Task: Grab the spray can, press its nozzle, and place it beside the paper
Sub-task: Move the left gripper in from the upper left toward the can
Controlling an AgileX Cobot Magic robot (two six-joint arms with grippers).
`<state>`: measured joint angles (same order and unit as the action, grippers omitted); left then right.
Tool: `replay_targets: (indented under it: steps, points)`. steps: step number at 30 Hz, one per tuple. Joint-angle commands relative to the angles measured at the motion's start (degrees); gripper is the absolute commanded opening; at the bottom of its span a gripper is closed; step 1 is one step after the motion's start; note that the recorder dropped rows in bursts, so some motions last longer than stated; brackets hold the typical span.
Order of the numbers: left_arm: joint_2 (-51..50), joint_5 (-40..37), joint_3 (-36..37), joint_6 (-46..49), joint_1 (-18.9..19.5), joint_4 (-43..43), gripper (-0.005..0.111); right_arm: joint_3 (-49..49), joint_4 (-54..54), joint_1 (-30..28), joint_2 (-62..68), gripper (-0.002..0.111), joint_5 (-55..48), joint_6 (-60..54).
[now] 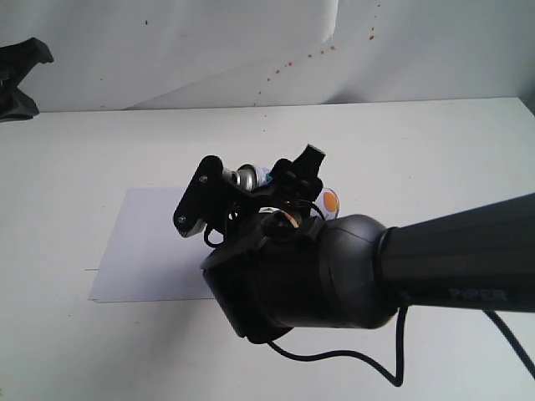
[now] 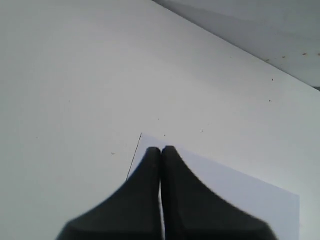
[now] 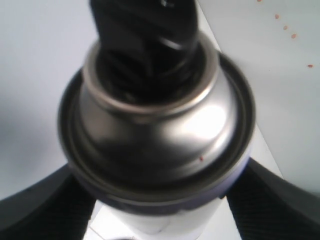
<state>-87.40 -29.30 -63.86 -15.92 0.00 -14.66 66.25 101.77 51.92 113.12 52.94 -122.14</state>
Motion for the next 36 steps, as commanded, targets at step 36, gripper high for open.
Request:
replay_targets:
  steps: [36]
  points:
    - [-30.22, -36.67, -29.77, 36.15, 0.54, -33.07, 0.0, 0.58, -1.83, 0.09, -0.7, 0.0, 0.06, -0.6]
